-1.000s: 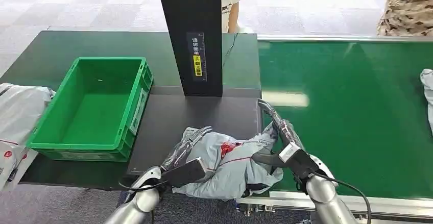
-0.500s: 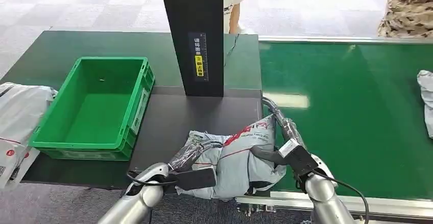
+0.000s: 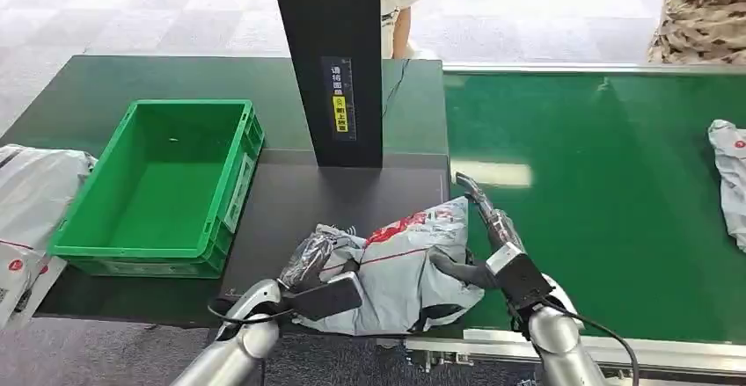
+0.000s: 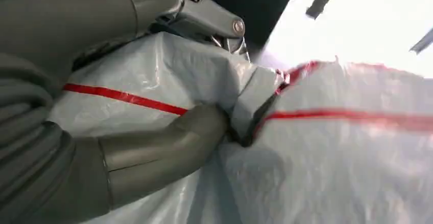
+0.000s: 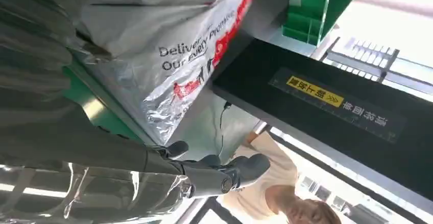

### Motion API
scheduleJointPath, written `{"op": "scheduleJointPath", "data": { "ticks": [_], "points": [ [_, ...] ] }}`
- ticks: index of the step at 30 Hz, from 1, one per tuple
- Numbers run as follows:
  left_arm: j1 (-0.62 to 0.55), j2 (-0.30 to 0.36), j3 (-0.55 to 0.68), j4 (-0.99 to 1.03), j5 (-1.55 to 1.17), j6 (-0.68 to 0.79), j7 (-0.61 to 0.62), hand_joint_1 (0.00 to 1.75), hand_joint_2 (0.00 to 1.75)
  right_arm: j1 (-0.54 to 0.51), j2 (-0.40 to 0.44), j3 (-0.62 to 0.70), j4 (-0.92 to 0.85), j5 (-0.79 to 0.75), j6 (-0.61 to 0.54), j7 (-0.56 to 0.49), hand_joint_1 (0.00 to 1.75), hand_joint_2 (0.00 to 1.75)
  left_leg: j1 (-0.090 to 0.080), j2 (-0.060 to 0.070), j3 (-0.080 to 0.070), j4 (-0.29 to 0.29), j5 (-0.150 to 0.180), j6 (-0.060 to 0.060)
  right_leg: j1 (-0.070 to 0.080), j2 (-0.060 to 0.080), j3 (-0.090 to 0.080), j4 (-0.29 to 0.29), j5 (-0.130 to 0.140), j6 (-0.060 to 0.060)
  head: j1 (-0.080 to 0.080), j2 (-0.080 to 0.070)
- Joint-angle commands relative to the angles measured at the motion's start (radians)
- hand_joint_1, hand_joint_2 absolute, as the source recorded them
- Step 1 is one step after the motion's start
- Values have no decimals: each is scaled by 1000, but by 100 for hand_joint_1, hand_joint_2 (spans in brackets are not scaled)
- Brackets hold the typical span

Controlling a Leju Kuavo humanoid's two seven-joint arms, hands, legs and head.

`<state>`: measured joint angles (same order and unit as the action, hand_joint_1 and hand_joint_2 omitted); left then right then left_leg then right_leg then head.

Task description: Moved the parcel from conveyor to table for the left to box.

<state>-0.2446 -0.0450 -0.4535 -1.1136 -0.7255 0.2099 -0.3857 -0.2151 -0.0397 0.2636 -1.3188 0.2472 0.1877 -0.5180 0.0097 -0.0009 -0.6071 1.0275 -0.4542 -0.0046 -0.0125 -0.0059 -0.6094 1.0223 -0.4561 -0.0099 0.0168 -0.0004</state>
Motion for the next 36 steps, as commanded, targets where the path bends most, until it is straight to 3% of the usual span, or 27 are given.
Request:
{"op": "scheduleJointPath", "data": {
  "ticks": [1, 5, 6, 13, 14, 22, 28, 31, 35, 36],
  "points": [
    [44, 17, 111, -170, 44, 188, -73, 175, 175, -26, -15, 10, 77, -16, 65, 19, 0, 175, 1, 1, 1, -1, -1, 0, 1, 1, 1, -1, 0, 0, 0, 0],
    [67, 12, 136, -228, 53, 335, -145, 175, 175, -52, -29, 42, 124, -4, 90, 43, 0, 175, 1, 2, 0, -1, -1, 0, 1, 3, 0, -2, 0, 0, 0, 0],
    [71, 12, 137, -238, 62, 354, -160, 175, 175, -57, -32, 50, 131, 2, 93, 45, 0, 0, 1, 1, -1, 0, -1, 0, 1, 2, -1, -1, 0, 0, 0, 0],
    [96, 12, 157, -326, 62, 488, -244, 175, 175, -85, -40, 78, 164, 2, 87, 38, 0, 0, 1, 2, -1, -1, -1, 0, 1, 3, 0, -2, 0, 0, 0, 0],
    [114, -26, 226, -368, 6, 488, -306, 175, 175, -87, -42, 80, 168, -4, 86, 35, 0, 0, 0, 2, -3, 0, -1, 0, 1, 2, -3, -1, 0, 0, 0, 0],
    [140, -136, 436, -635, -255, 488, -312, 175, 175, -96, -37, 93, 203, -17, 86, 18, 0, 0, 1, 2, -3, 1, -2, 0, 2, 3, -3, -1, 0, 0, 0, 0],
    [45, -200, 696, -496, -362, 488, -312, 175, 175, -87, -27, 96, 199, -7, 78, 14, 0, 0, 1, 3, 0, -2, -1, 0, 1, 3, -1, -3, 0, 0, 0, 0],
    [-34, -179, 813, -376, -443, 488, -199, 175, 175, -83, -20, 95, 196, 3, 75, 17, 0, 0, 1, 1, -1, -2, 1, 0, 1, 1, -1, -2, 1, -1, 0, 0],
    [-110, 15, 673, -137, -511, 463, 193, 175, 175, -77, -19, 85, 190, 23, 78, 21, 0, 0, 0, 0, 1, -4, 2, -1, 0, 0, 0, -3, 1, -1, 0, 0],
    [-121, 37, 650, -115, -494, 454, 238, 175, 175, -75, -17, 80, 185, 27, 80, 22, 0, 0, 0, -2, 0, -4, 2, -2, 0, -2, 0, -2, 1, -2, 0, 0]
  ]
}}
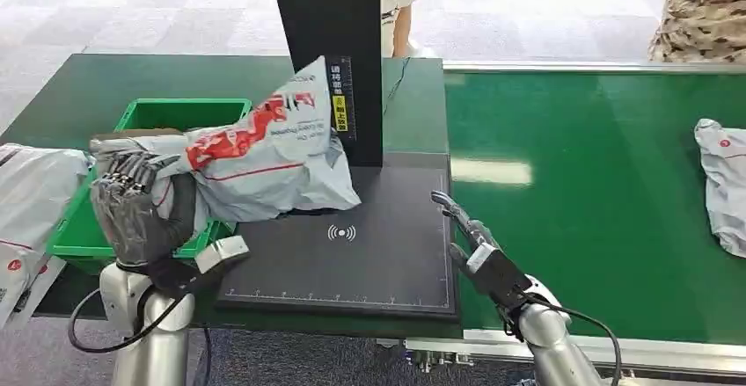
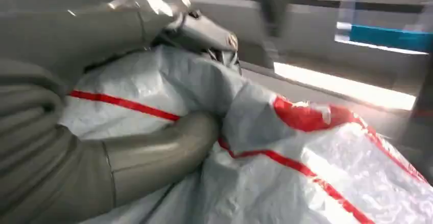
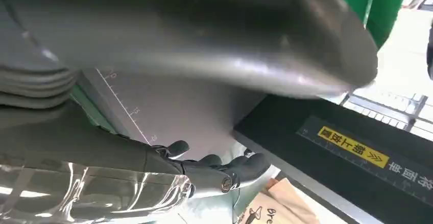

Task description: Moved the parcel from conveyor to table for the left to box.

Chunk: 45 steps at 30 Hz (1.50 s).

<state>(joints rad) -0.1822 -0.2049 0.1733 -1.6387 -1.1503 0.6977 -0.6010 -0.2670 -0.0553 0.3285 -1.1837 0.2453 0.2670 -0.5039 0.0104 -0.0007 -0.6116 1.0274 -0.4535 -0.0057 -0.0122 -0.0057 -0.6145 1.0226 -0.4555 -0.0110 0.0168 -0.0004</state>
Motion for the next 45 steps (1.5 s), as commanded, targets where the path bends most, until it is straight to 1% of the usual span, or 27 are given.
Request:
{"op": "scheduleJointPath", "data": {
  "ticks": [1, 2, 3, 5, 9, 10, 12, 13, 14, 15, 20, 21, 22, 24, 25, 26, 27, 28, 29, 30, 31, 32, 35, 36, 40, 44, 45],
  "points": [
    [-210, 225, 14, 465, -98, -56, 541, 175, 175, -19, 2, 11, 42, 35, 7, 10, 0, 0, 0, -2, 6, -5, 1, 0, 0, -2, 6, -4, 0, -1, 0, 0],
    [-223, 239, 3, 484, -97, -70, 560, 175, 175, -18, 4, 9, 39, 38, 10, 13, 0, 0, 0, -3, 4, -3, 2, -1, 0, -3, 4, -2, 0, -1, 0, 0],
    [-237, 254, 0, 509, -78, -52, 581, 175, 175, -17, 7, 5, 35, 44, 13, 16, 0, 175, 0, -2, 3, -2, 2, -2, 0, -1, 3, -1, 0, -1, 0, 0],
    [-257, 279, 12, 555, -68, -55, 609, 175, 175, -16, 13, 2, 32, 49, 17, 19, 0, 175, 1, -2, 3, -2, 2, -2, 1, -2, 3, -1, 0, -1, 0, 0],
    [-311, 291, 37, 628, -35, -89, 629, 175, 175, -22, 21, -6, 28, 59, 18, 28, 0, 175, 1, -1, 2, -1, 1, -2, 1, 0, 2, -1, 0, 0, 0, 0],
    [-324, 293, 39, 644, -41, -95, 638, 175, 175, -29, 23, -7, 28, 61, 20, 32, 0, 175, 1, -1, 4, -2, 1, -2, 1, 0, 4, -2, 0, 0, 0, 0],
    [-333, 288, 41, 649, -37, -90, 635, 175, 175, -33, 24, -10, 25, 61, 21, 37, 0, 175, 1, 0, 2, -1, 1, -2, 2, 0, 2, -1, 0, 0, 0, 0],
    [-330, 281, 40, 641, -28, -94, 627, 155, 175, -30, 25, -13, 21, 62, 21, 40, 0, 175, 1, 0, 3, -1, 1, -2, 2, 1, 3, -2, 0, -1, 0, 0],
    [-326, 275, 35, 628, -17, -90, 611, 12, 175, -29, 24, -14, 19, 63, 21, 41, 0, 175, 1, 0, 2, -1, 1, -2, 2, 1, 2, -1, 0, 0, 0, 0],
    [-314, 266, 26, 605, -17, -86, 603, 0, 175, -27, 24, -17, 15, 64, 21, 43, 0, 175, 1, -1, 1, -1, 2, -2, 2, 0, 1, -1, 0, 0, 0, 0],
    [-270, 242, 5, 511, 5, -52, 581, 0, 175, -20, 24, -22, 13, 68, 19, 44, 0, 175, 1, -1, 2, -1, 1, -2, 2, 0, 2, -2, 0, 0, 0, 0],
    [-256, 237, -1, 473, 49, -22, 541, 0, 175, -18, 24, -23, 13, 69, 18, 43, 0, 175, 1, -1, 1, -1, 1, -2, 2, 0, 2, -1, 0, 0, 0, 0],
    [-254, 237, -2, 469, 49, -22, 541, 0, 175, -17, 23, -23, 12, 69, 18, 42, 0, 175, 1, 0, 2, -1, 1, -2, 2, 1, 3, -2, 0, 0, 0, 0],
    [-227, 223, -3, 397, 116, 0, 479, 0, 175, -13, 22, -23, 12, 72, 15, 41, 0, 175, 1, 0, 1, -1, 1, -2, 2, 1, 2, -2, 0, 0, 0, 0],
    [-212, 201, 22, 351, 118, 0, 433, 0, 175, -12, 22, -22, 12, 72, 15, 39, 0, 175, 0, 0, 0, 0, 1, -2, 1, 1, 0, -1, 0, 0, 0, 0],
    [-195, 162, 48, 293, 166, 0, 334, 0, 175, -11, 22, -23, 11, 73, 13, 38, 0, 175, 1, 0, 2, -1, 1, -2, 2, 1, 2, -2, 0, 0, 0, 0],
    [-181, 149, 37, 263, 224, 0, 275, 0, 175, -10, 21, -23, 10, 73, 12, 35, 0, 175, 1, 0, 1, -1, 1, -1, 2, 1, 1, -1, 0, 0, 0, 0],
    [-155, 151, -10, 236, 319, 0, 215, 0, 175, -8, 20, -26, 6, 70, 9, 29, 0, 175, 1, 0, 3, -1, 0, -1, 2, 1, 4, -3, 0, 0, 0, 0],
    [-127, 159, -84, 181, 489, -70, 149, 0, 175, -5, 16, -32, -3, 60, 4, 18, 0, 175, 1, -1, 2, -1, 0, -1, 2, 0, 3, -2, 0, 0, 0, 0],
    [-107, 157, -128, 138, 611, -143, 112, 0, 175, -3, 14, -40, -14, 48, 2, 8, 0, 175, 0, 0, 1, -1, 1, -1, 1, 0, 2, -2, 0, 0, 0, 0],
    [-96, 153, -154, 121, 651, -176, 106, 0, 175, -3, 11, -46, -22, 41, 1, 2, 0, 175, 0, -2, 2, -1, 0, -1, 1, -1, 4, -3, -1, 1, 0, 0],
    [-66, 165, -217, 81, 797, -331, 91, 0, 175, 1, 10, -62, -40, 16, 3, -15, 0, 175, 0, -1, 2, -1, 0, -1, 2, 0, 3, -2, 0, 0, 0, 0],
    [-17, 163, -298, 75, 935, -489, 78, 0, 175, 10, 12, -79, -76, -6, 1, -30, 0, 175, 0, -2, 1, -1, 0, -1, 1, -1, 2, -2, -1, 1, 0, 0],
    [-4, 165, -320, 85, 1007, -566, 83, 0, 175, 12, 18, -86, -84, -22, 3, -40, 0, 175, 0, -1, 0, -1, 0, -1, 1, -1, 1, -2, 0, 1, 0, 0],
    [27, 155, -371, 175, 1174, -714, 109, 0, 175, 26, 28, -90, -128, -62, -1, -56, 0, 175, -1, 0, 4, -3, 0, -1, 0, 1, 5, -4, 0, 0, 0, 0],
    [40, 156, -432, 262, 1158, -744, 123, 0, 175, 65, 42, -100, -176, -107, 0, -58, 0, 175, -1, -1, 4, -3, 0, -1, 0, 0, 4, -3, -1, 0, 0, 0],
    [47, 144, -441, 277, 1152, -748, 130, 0, 175, 83, 46, -105, -190, -116, -2, -57, 0, 175, -1, -1, 3, -3, 0, -1, -1, 0, 3, -3, -1, 0, 0, 0]
  ]
}}
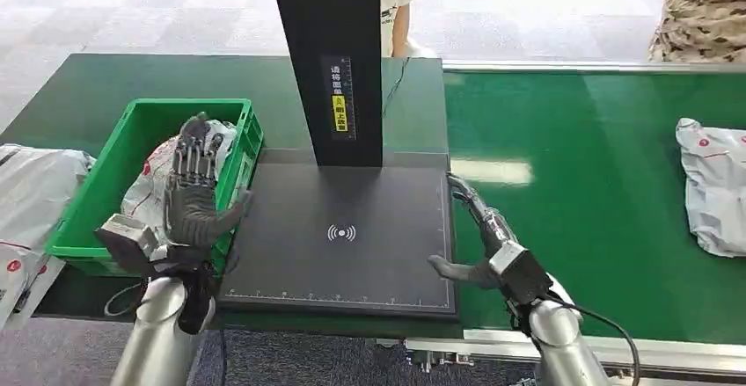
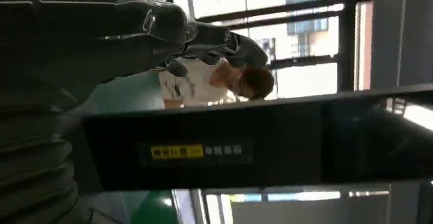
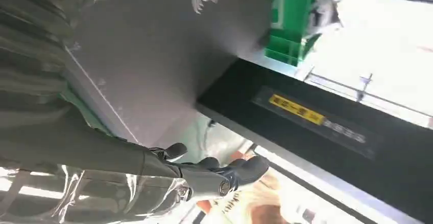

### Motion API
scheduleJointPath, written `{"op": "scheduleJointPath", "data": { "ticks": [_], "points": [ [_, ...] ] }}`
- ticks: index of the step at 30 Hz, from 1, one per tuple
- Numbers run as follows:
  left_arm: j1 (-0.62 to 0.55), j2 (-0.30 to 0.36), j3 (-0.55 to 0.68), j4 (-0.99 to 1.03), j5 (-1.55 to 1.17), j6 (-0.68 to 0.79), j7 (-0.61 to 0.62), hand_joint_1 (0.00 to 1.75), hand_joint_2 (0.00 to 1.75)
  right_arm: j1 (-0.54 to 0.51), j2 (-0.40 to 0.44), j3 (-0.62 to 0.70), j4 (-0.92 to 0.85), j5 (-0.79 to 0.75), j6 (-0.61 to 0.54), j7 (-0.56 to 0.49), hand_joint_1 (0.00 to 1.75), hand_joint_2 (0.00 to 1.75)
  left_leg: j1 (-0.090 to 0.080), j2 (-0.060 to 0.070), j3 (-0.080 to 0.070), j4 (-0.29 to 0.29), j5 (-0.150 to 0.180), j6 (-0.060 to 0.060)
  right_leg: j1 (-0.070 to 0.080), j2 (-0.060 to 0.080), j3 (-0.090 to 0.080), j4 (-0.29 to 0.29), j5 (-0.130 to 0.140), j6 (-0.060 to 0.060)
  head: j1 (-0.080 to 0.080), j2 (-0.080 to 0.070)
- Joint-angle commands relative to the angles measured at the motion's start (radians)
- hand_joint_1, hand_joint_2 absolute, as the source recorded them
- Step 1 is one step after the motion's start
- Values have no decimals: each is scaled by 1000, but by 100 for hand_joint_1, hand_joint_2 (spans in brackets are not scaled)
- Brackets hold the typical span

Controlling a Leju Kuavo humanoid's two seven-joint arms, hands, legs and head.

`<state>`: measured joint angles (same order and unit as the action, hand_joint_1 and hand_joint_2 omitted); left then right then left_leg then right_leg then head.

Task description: Moved the parcel from conveyor to table for the left to box.

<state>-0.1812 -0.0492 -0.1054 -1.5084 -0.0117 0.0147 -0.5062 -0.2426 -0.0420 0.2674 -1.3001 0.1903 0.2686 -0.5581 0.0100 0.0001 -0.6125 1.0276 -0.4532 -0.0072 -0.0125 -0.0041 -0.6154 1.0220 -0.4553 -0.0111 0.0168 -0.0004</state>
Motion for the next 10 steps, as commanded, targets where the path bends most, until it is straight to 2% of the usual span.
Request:
{"op": "scheduleJointPath", "data": {
  "ticks": [1, 4, 10],
  "points": [
    [51, -16, -167, 152, 21, -76, 38, 0, 175, 66, 34, -45, -79, -63, -4, -2, 0, 175, 0, -2, 7, -4, 0, 0, 0, -2, 8, -4, -1, 0, 0, 0],
    [66, -30, -188, 167, 24, -101, 39, 0, 175, 99, 53, -64, -98, -83, -11, 12, 0, 175, 0, -1, 4, -2, 0, 0, 0, -1, 4, -2, -1, 0, 0, 0],
    [101, -54, -165, 145, 87, -152, 58, 0, 175, 161, 98, -116, -148, -120, -24, 66, 0, 175, 0, -1, 6, -4, -1, 1, 0, -1, 6, -4, -1, 0, 0, 0]
  ]
}}
